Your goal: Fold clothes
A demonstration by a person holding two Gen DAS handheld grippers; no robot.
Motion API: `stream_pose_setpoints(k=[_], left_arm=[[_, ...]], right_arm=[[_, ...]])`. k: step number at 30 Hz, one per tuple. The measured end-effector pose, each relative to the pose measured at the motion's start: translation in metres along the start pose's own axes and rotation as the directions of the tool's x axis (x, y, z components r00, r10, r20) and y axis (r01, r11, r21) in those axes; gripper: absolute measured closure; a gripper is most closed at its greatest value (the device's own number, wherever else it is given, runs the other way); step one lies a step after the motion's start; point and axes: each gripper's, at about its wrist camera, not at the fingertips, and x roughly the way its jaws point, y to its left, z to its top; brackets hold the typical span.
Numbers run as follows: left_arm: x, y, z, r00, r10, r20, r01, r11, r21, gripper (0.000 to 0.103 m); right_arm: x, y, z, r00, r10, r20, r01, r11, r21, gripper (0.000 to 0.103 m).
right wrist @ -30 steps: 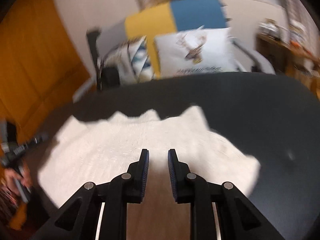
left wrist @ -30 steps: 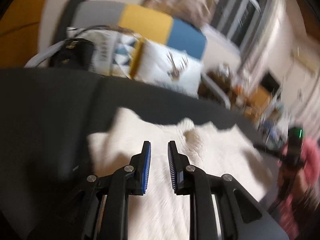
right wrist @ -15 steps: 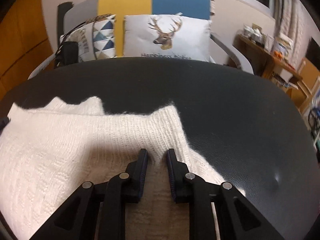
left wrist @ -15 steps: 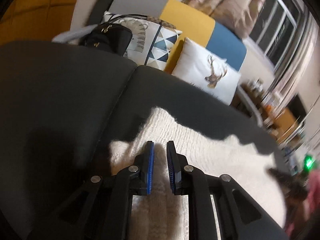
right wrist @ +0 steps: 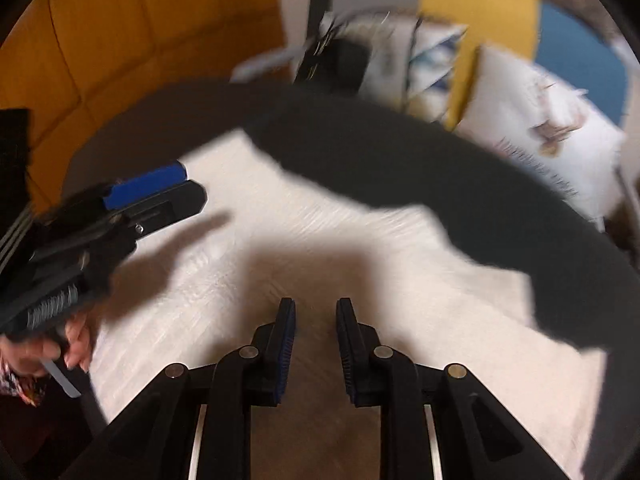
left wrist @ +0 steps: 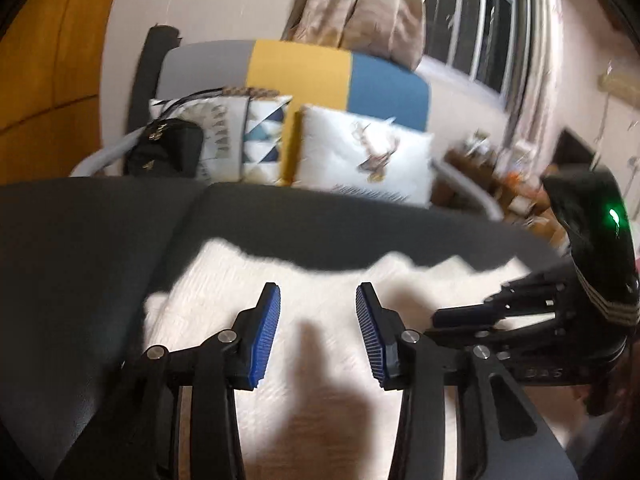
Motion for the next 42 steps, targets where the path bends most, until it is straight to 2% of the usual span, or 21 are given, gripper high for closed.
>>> stream_pose_setpoints(k=[2, 6, 8, 10, 14, 18, 21, 23, 25, 26, 27, 28, 30, 32, 35, 36, 39, 40, 42], left_arm=[[0.003, 0.013, -0.003, 1.000, -0.001, -0.025, -0.001, 0.997, -0.077, 0.060], [0.008, 0.037, -0.009, 0.997, -0.012, -0.071, -0.005, 0.975, -0.223, 0.060], [0.009, 0.041, -0.010, 0.997, -0.029, -0.072, 0.010, 0.969, -0.248, 0.060], [0.009, 0.036, -0.010, 0.997, -0.022, -0.079, 0.003, 0.972, -0.237, 0.060], [0.003, 0.029, -0.007, 0.996, 0.001, -0.085, -0.019, 0.976, -0.215, 0.060], [0.010, 0.006, 0.015, 0.993, -0.069, -0.099, 0.058, 0.993, -0.102, 0.060], [0.031, -0.014, 0.033, 0.980, -0.106, -0.166, 0.112, 0.993, 0.024, 0.057], [0.057, -0.015, 0.041, 0.972, -0.068, -0.223, 0.090, 0.992, 0.086, 0.058], [0.081, 0.005, 0.041, 0.965, 0.041, -0.260, -0.018, 0.996, 0.093, 0.058], [0.090, 0.016, 0.040, 0.960, 0.070, -0.271, -0.053, 0.996, 0.071, 0.058], [0.089, 0.026, 0.041, 0.966, 0.023, -0.259, -0.022, 1.000, 0.007, 0.058], [0.089, 0.034, 0.042, 0.969, -0.009, -0.247, -0.001, 0.999, -0.038, 0.058], [0.089, 0.033, 0.041, 0.969, 0.003, -0.245, -0.011, 0.999, -0.030, 0.058], [0.088, 0.032, 0.041, 0.970, 0.012, -0.242, -0.019, 1.000, -0.023, 0.058], [0.078, 0.025, 0.045, 0.975, -0.001, -0.224, -0.004, 1.000, -0.020, 0.058], [0.075, 0.023, 0.046, 0.976, -0.005, -0.218, 0.001, 1.000, -0.018, 0.058], [0.065, 0.017, 0.050, 0.980, -0.018, -0.200, 0.016, 1.000, -0.014, 0.057], [0.062, 0.015, 0.052, 0.981, -0.022, -0.194, 0.020, 1.000, -0.013, 0.057], [0.056, 0.011, 0.055, 0.983, -0.031, -0.182, 0.030, 1.000, -0.010, 0.056]], right_arm=[[0.013, 0.007, 0.010, 1.000, -0.012, 0.007, 0.012, 1.000, 0.013, 0.086], [0.028, -0.002, 0.028, 0.998, -0.038, 0.053, 0.032, 0.992, 0.119, 0.088], [0.031, 0.001, 0.032, 0.994, -0.073, 0.081, 0.063, 0.991, 0.121, 0.089], [0.034, 0.006, 0.034, 0.989, -0.113, 0.099, 0.102, 0.989, 0.111, 0.089], [0.029, 0.004, 0.029, 0.983, -0.132, 0.126, 0.116, 0.985, 0.128, 0.089], [0.025, -0.009, 0.025, 0.985, -0.101, 0.141, 0.074, 0.981, 0.181, 0.088], [0.028, -0.013, 0.028, 0.987, -0.087, 0.137, 0.060, 0.980, 0.192, 0.088], [0.028, -0.012, 0.030, 0.988, -0.091, 0.124, 0.068, 0.981, 0.181, 0.087], [0.027, -0.021, 0.031, 0.988, -0.092, 0.121, 0.063, 0.973, 0.223, 0.087], [0.027, -0.026, 0.031, 0.989, -0.092, 0.119, 0.061, 0.968, 0.244, 0.088], [0.026, -0.031, 0.032, 0.989, -0.092, 0.117, 0.058, 0.962, 0.265, 0.090], [0.027, -0.040, 0.029, 0.988, -0.081, 0.134, 0.034, 0.948, 0.317, 0.093], [0.028, -0.059, 0.023, 0.983, -0.060, 0.171, -0.017, 0.908, 0.418, 0.101], [0.020, -0.070, 0.014, 0.978, -0.053, 0.201, -0.051, 0.876, 0.480, 0.102], [-0.001, -0.086, -0.005, 0.966, -0.061, 0.250, -0.099, 0.809, 0.580, 0.089], [-0.013, -0.094, -0.017, 0.963, -0.090, 0.254, -0.081, 0.802, 0.591, 0.082], [-0.041, -0.103, -0.041, 0.961, -0.146, 0.235, -0.002, 0.846, 0.533, 0.082], [-0.044, -0.105, -0.046, 0.967, -0.151, 0.206, 0.028, 0.864, 0.503, 0.082], [-0.044, -0.108, -0.054, 0.973, -0.205, 0.108, 0.142, 0.897, 0.419, 0.082]])
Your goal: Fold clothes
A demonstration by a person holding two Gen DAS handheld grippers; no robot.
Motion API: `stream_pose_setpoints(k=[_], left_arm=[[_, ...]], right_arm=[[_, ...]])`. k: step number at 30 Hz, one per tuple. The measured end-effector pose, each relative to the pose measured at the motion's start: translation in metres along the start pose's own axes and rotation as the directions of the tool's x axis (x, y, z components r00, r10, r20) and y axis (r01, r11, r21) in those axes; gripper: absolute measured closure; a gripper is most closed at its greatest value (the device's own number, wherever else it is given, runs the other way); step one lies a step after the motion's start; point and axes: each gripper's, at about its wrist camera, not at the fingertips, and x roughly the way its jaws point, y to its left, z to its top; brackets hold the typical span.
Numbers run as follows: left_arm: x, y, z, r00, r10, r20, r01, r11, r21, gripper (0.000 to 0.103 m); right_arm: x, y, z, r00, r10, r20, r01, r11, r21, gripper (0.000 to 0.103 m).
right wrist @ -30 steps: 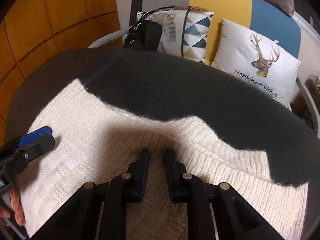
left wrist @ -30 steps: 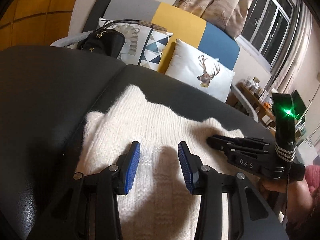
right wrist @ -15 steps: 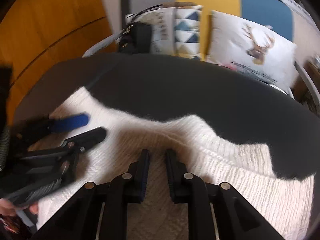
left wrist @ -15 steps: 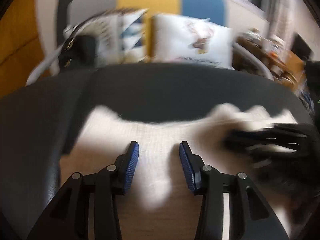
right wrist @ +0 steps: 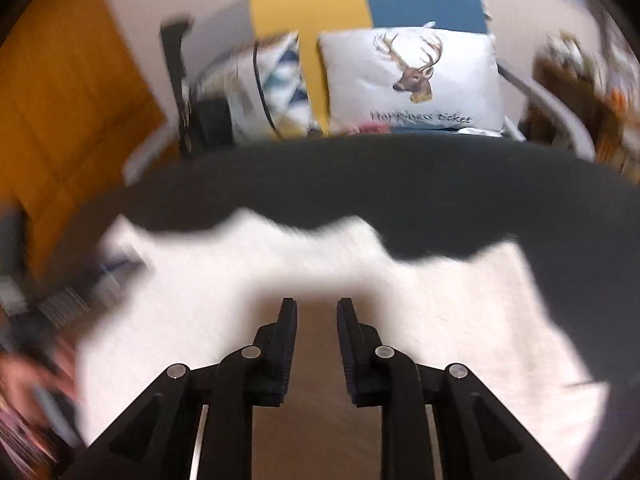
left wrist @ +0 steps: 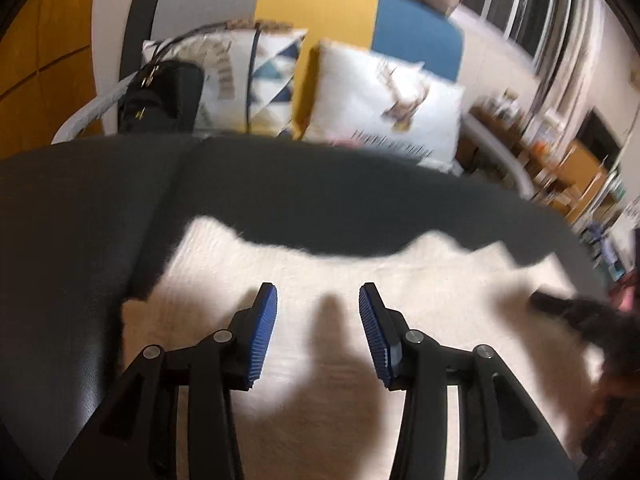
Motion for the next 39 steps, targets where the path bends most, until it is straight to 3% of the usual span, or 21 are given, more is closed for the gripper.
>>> stream_pose_setpoints(k=[3, 4, 6, 9, 13, 17, 20, 22, 25, 27, 30, 31, 34, 39], left_arm=[[0.000, -0.020, -0.006, 0.999, 0.041, 0.020, -0.043, 0.993, 0.110, 0.043], [0.008, -0.024, -0.011, 0.998, 0.065, -0.006, -0.063, 0.988, 0.143, 0.043], [0.022, -0.025, -0.016, 0.996, 0.078, -0.049, -0.069, 0.984, 0.166, 0.042], [0.035, -0.025, -0.016, 0.993, 0.078, -0.091, -0.061, 0.983, 0.171, 0.040], [0.023, -0.022, -0.014, 0.995, 0.049, -0.083, -0.036, 0.988, 0.153, 0.040], [-0.025, -0.014, -0.028, 0.999, -0.020, 0.047, 0.017, 0.999, 0.043, 0.040], [-0.050, -0.017, -0.052, 0.991, -0.049, 0.121, 0.046, 0.999, 0.025, 0.039], [-0.051, -0.028, -0.065, 0.993, -0.032, 0.114, 0.023, 0.997, 0.076, 0.039], [-0.035, -0.041, -0.075, 0.999, 0.016, 0.027, -0.021, 0.986, 0.163, 0.039], [-0.034, -0.040, -0.073, 0.999, 0.026, 0.021, -0.029, 0.987, 0.157, 0.034], [-0.027, -0.035, -0.073, 1.000, 0.031, -0.003, -0.031, 0.988, 0.154, 0.026], [-0.026, -0.033, -0.074, 1.000, 0.024, -0.007, -0.022, 0.988, 0.151, 0.026], [-0.026, -0.030, -0.077, 1.000, 0.007, -0.015, -0.005, 0.990, 0.143, 0.024], [-0.045, -0.039, -0.087, 0.999, 0.046, 0.013, -0.048, 0.982, 0.182, 0.024]], right_arm=[[0.003, -0.037, -0.016, 0.991, -0.137, -0.009, 0.137, 0.990, 0.013, 0.086], [0.003, -0.049, -0.022, 0.983, -0.182, -0.012, 0.183, 0.983, 0.017, 0.087], [0.001, -0.080, -0.034, 0.982, -0.186, 0.022, 0.182, 0.975, 0.127, 0.088], [-0.001, -0.090, -0.035, 0.978, -0.207, 0.035, 0.199, 0.967, 0.158, 0.090], [-0.023, -0.097, -0.040, 0.984, -0.154, 0.095, 0.131, 0.969, 0.211, 0.086], [-0.090, -0.114, -0.078, 0.961, -0.146, 0.237, 0.064, 0.944, 0.324, 0.085], [-0.115, -0.106, -0.115, 0.958, -0.134, 0.253, 0.060, 0.958, 0.282, 0.084], [-0.120, -0.093, -0.140, 0.965, -0.105, 0.241, 0.049, 0.972, 0.228, 0.084], [-0.110, -0.074, -0.164, 0.973, -0.086, 0.212, 0.055, 0.987, 0.151, 0.085], [-0.101, -0.076, -0.173, 0.977, -0.123, 0.174, 0.094, 0.982, 0.162, 0.085], [-0.096, -0.096, -0.184, 0.968, -0.198, 0.151, 0.160, 0.959, 0.232, 0.094], [-0.096, -0.108, -0.187, 0.968, -0.191, 0.162, 0.142, 0.952, 0.272, 0.099], [-0.097, -0.127, -0.193, 0.972, -0.137, 0.189, 0.063, 0.935, 0.350, 0.100], [-0.114, -0.119, -0.195, 0.966, -0.071, 0.248, -0.031, 0.923, 0.382, 0.093]])
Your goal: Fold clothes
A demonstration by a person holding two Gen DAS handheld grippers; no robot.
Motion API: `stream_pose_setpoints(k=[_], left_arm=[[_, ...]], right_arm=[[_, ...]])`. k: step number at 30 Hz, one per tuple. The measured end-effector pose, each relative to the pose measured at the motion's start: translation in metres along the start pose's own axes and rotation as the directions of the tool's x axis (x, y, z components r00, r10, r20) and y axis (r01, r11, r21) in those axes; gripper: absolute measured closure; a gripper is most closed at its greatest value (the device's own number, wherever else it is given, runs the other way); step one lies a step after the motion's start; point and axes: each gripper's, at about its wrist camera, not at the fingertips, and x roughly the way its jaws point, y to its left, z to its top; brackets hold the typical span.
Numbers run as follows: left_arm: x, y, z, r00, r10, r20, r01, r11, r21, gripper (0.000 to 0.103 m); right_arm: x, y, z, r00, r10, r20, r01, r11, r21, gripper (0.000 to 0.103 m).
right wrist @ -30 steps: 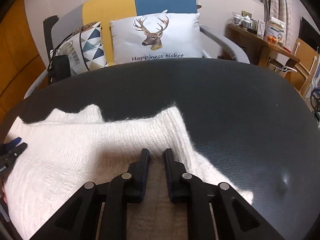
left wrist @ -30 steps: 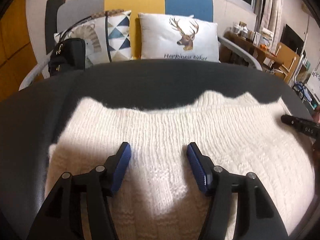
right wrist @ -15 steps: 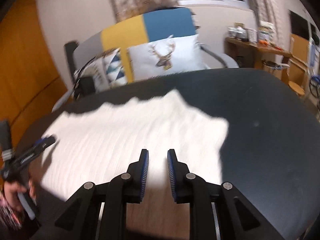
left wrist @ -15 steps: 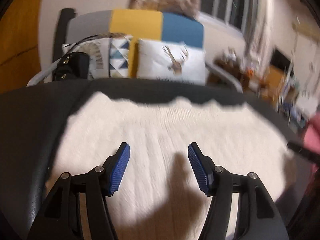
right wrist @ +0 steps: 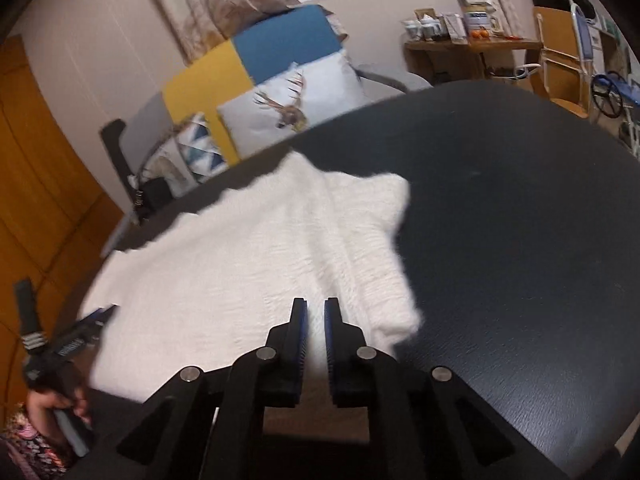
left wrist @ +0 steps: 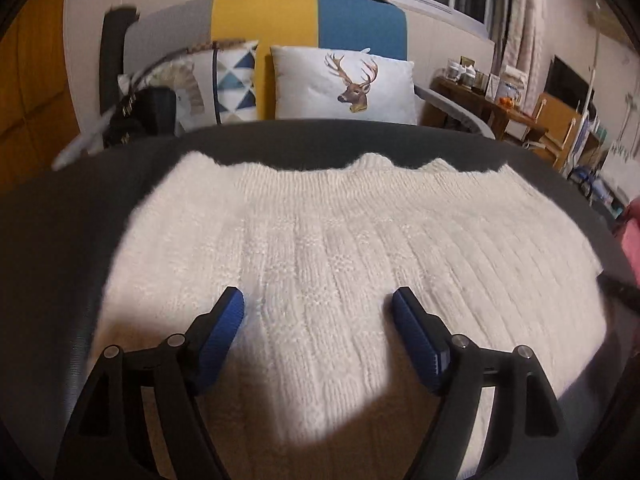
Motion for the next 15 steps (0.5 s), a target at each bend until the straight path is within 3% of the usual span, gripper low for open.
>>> stream_pose_setpoints(k=[3, 8, 11, 15], left_arm=[[-0.021, -0.004, -0.014, 0.999, -0.004, 0.032, 0.004, 1.000, -0.005, 0.024], [-0.032, -0.005, -0.040, 1.000, -0.013, -0.006, 0.014, 1.000, 0.025, 0.024], [-0.054, 0.014, -0.052, 0.997, -0.071, 0.020, 0.071, 0.997, -0.026, 0.024], [-0.074, 0.063, -0.064, 0.995, -0.074, 0.067, 0.083, 0.987, -0.135, 0.024]], right_arm=[[-0.010, 0.031, -0.002, 0.999, 0.039, -0.007, -0.039, 0.990, -0.136, 0.088], [0.007, 0.083, -0.014, 0.994, 0.090, -0.065, -0.106, 0.946, -0.308, 0.087], [0.016, 0.107, -0.022, 0.987, 0.127, -0.101, -0.154, 0.929, -0.337, 0.085], [0.024, 0.153, -0.026, 0.957, 0.244, -0.160, -0.289, 0.865, -0.410, 0.085]])
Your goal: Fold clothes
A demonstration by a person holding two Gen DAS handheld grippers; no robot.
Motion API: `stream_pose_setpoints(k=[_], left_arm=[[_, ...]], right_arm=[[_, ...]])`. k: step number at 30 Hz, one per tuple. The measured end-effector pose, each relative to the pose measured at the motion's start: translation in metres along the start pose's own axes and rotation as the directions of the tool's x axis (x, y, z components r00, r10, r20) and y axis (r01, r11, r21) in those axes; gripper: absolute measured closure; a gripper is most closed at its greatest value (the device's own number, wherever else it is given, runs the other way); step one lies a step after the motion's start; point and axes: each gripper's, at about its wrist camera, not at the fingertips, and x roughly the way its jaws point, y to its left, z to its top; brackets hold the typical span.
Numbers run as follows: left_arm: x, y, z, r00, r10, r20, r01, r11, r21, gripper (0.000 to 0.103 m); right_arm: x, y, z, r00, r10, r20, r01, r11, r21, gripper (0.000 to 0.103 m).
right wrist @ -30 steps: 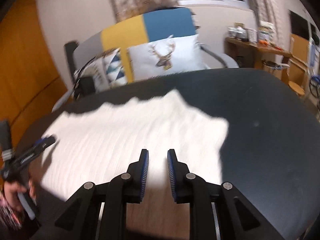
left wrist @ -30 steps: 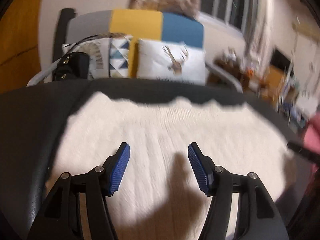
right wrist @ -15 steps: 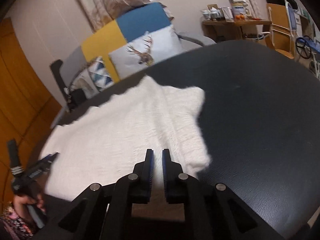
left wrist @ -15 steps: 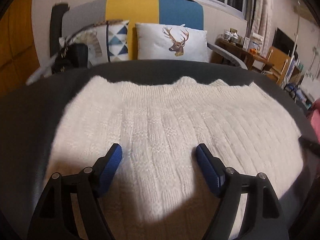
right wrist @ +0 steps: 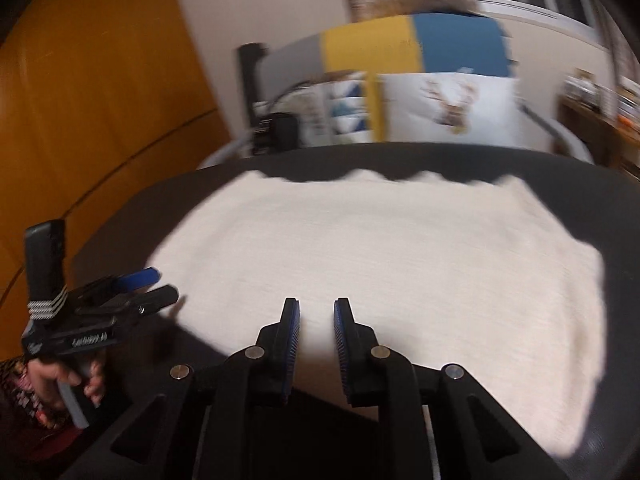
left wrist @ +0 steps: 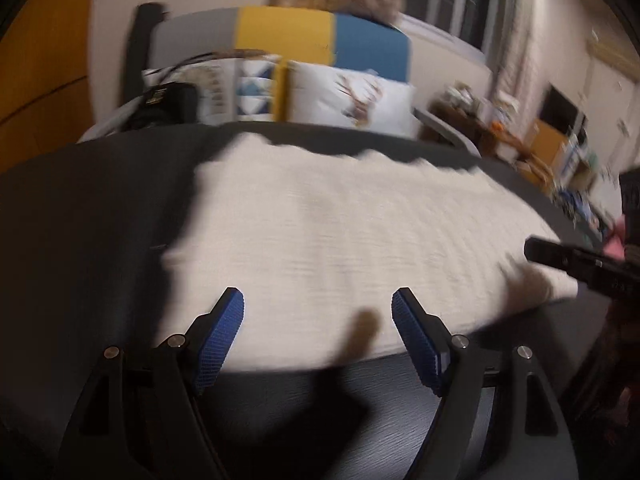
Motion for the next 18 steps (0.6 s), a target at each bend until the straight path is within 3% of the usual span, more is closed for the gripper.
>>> stream_pose_setpoints(k=[5, 7, 9, 10, 15, 18], left_arm=[[0.007, 0.062, 0.004, 0.984, -0.171, -0.053, 0.162, 0.976, -0.144, 0.025], [0.009, 0.086, 0.006, 0.968, -0.240, -0.067, 0.223, 0.954, -0.202, 0.042], [0.012, 0.111, 0.008, 0.948, -0.309, -0.077, 0.280, 0.924, -0.261, 0.075], [0.014, 0.120, 0.009, 0.937, -0.341, -0.079, 0.306, 0.908, -0.287, 0.079], [0.026, 0.131, 0.009, 0.883, -0.466, -0.052, 0.419, 0.834, -0.358, 0.086], [0.033, 0.137, 0.009, 0.844, -0.536, -0.031, 0.481, 0.781, -0.399, 0.086]], right_arm=[[0.032, 0.029, 0.033, 0.999, 0.042, -0.030, -0.044, 0.998, -0.046, 0.087], [0.049, 0.042, 0.045, 0.996, 0.060, -0.062, -0.063, 0.997, -0.053, 0.088], [0.066, 0.049, 0.055, 0.994, 0.064, -0.090, -0.069, 0.996, -0.050, 0.088], [0.077, 0.051, 0.060, 0.992, 0.057, -0.108, -0.063, 0.997, -0.050, 0.088], [0.109, 0.048, 0.059, 0.979, 0.011, -0.205, -0.018, 0.999, -0.036, 0.088], [0.107, 0.037, 0.058, 0.980, 0.064, -0.187, -0.053, 0.997, 0.063, 0.088]])
